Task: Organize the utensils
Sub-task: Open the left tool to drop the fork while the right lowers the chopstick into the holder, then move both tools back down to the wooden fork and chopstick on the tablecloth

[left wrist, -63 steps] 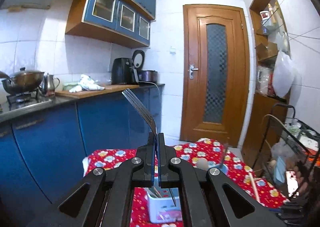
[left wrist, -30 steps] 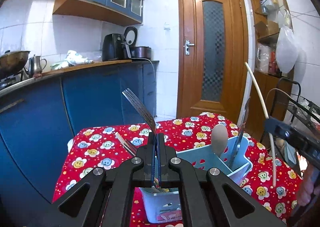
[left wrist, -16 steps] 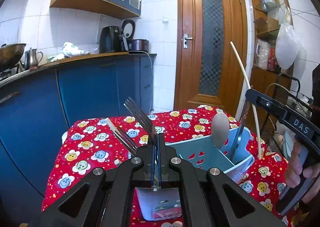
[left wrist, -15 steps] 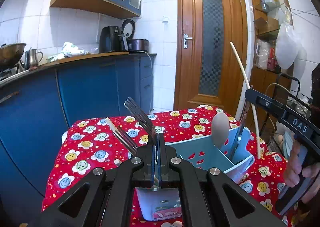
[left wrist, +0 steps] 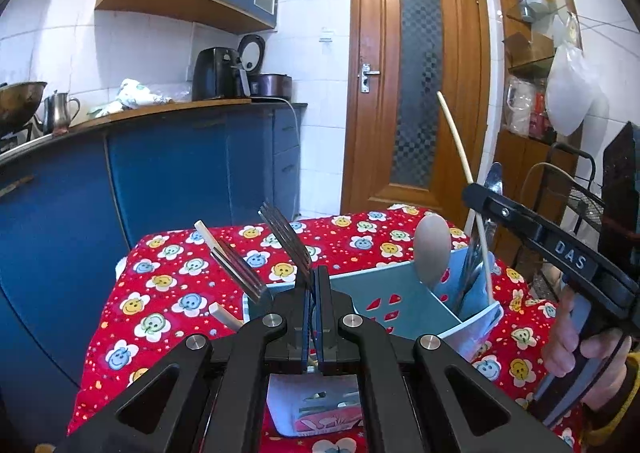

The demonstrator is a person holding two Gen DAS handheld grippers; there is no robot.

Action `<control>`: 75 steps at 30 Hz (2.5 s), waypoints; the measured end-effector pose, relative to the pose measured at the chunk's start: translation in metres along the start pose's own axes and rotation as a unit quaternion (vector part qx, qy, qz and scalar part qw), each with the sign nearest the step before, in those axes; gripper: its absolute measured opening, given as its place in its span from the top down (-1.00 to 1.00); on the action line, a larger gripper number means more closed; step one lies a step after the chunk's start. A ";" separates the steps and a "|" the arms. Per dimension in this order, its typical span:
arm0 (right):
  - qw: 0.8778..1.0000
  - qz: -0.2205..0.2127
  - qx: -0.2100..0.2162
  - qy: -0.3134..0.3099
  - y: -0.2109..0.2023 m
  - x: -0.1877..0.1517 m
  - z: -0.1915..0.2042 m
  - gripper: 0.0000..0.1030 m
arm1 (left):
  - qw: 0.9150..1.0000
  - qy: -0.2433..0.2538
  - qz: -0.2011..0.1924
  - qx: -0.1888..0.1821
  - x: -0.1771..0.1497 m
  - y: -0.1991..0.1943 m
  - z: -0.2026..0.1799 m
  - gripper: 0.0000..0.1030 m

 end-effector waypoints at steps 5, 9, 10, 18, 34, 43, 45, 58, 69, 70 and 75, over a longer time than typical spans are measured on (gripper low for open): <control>1.000 -0.010 -0.007 -0.018 0.008 -0.002 0.007 0.87 | 1.000 -0.003 0.002 -0.001 -0.001 0.001 0.001 0.95; 1.000 0.001 -0.013 -0.027 0.012 -0.012 0.007 0.87 | 1.000 -0.005 0.005 -0.001 -0.002 0.001 0.001 0.92; 1.000 0.004 -0.012 -0.026 0.012 -0.013 0.006 0.87 | 1.000 -0.005 0.006 0.002 -0.002 0.001 0.001 0.92; 1.000 0.022 -0.013 -0.005 0.008 -0.015 0.005 0.52 | 1.000 -0.016 0.009 -0.007 0.000 -0.004 0.003 0.69; 0.999 0.033 -0.030 0.013 -0.030 0.000 0.019 0.39 | 0.999 0.028 0.006 -0.028 0.015 -0.035 -0.026 0.65; 0.997 0.051 -0.047 0.024 -0.060 -0.001 0.021 0.38 | 1.000 0.007 0.015 -0.024 0.013 -0.059 -0.021 0.65; 0.997 0.057 -0.045 0.029 -0.067 -0.004 0.023 0.38 | 1.000 0.003 0.018 -0.023 0.012 -0.065 -0.020 0.65; 0.994 0.087 -0.054 0.023 -0.106 -0.020 0.044 0.33 | 0.998 -0.025 0.054 -0.014 -0.021 -0.095 -0.016 0.64; 0.988 0.137 -0.069 0.032 -0.125 -0.043 0.049 0.32 | 0.994 -0.040 0.099 0.002 -0.053 -0.109 -0.009 0.61; 0.987 0.143 -0.070 0.033 -0.125 -0.045 0.049 0.32 | 0.994 -0.041 0.100 0.002 -0.054 -0.110 -0.009 0.60; 0.982 0.171 -0.072 0.046 -0.126 -0.060 0.048 0.32 | 0.992 -0.048 0.114 0.010 -0.068 -0.113 -0.005 0.54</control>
Point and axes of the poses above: each gripper's, at about its wrist camera, not at the fingertips, and y roughly the way its jaws point, z to its left, x to its top, the point moved 1 cm from there along y, roughly the way its jaws point, and after that the axes turned 7 degrees about y, right-handed, at the moved point
